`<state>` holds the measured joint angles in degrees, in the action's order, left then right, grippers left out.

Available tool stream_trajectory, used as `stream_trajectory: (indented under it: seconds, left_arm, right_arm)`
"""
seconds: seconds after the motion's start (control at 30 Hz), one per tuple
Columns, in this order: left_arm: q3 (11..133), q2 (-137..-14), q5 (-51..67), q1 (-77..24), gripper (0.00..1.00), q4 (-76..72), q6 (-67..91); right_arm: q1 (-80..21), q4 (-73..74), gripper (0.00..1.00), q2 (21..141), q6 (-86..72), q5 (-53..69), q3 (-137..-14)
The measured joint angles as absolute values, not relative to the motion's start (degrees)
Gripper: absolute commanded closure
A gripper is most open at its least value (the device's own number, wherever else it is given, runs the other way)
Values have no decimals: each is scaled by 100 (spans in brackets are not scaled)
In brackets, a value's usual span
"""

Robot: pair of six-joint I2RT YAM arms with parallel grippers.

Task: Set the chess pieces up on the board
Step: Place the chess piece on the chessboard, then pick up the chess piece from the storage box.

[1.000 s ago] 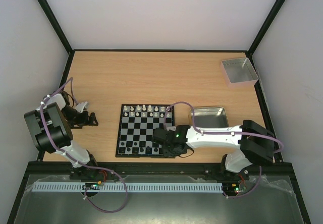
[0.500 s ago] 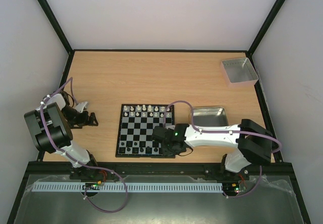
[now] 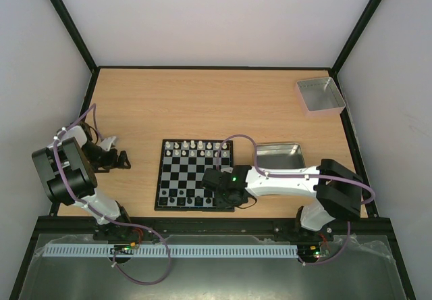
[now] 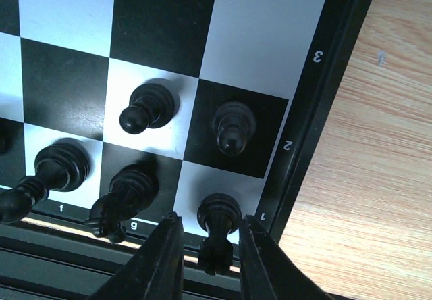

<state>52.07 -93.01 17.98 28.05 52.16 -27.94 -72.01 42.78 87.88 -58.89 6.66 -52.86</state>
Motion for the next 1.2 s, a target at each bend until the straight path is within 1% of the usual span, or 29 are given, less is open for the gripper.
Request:
stream_trajectory:
  seconds: [0.17, 0.27, 0.57, 0.63, 0.7, 0.9, 1.0, 1.2]
  left_arm:
    - [5207, -9301, 1796, 2805, 1, 5216, -2794]
    - [5207, -9301, 1796, 2805, 1, 5216, -2794]
    - [5207, -9301, 1796, 2805, 1, 5216, -2792]
    - [5207, -9301, 1793, 2805, 1, 5216, -2792]
    - [5207, -9301, 1793, 2805, 1, 5214, -2790]
    - [5205, -9301, 1776, 2823, 1, 5214, -2788]
    - [5203, -9292, 1765, 2823, 1, 5212, -2786]
    - [5164, -9161, 1721, 2869, 1, 5192, -2783]
  right_arm:
    - [-7199, 4303, 74, 8785, -5865, 648, -5293]
    - [-7188, 4379, 67, 8739, -5850, 613, -5341]
    - [-6908, 5256, 67, 7822, -5846, 239, -5861]
    - [-6617, 5452, 67, 7620, -5822, 91, -6027]
    - [-6106, 5566, 67, 7387, -5765, -16, -6086]
    - [-4001, 5760, 67, 6904, -5253, -58, -6075]
    - [-3420, 5826, 67, 7083, -4915, -75, -6058]
    - [-2676, 5806, 67, 7474, -4410, -80, -5983]
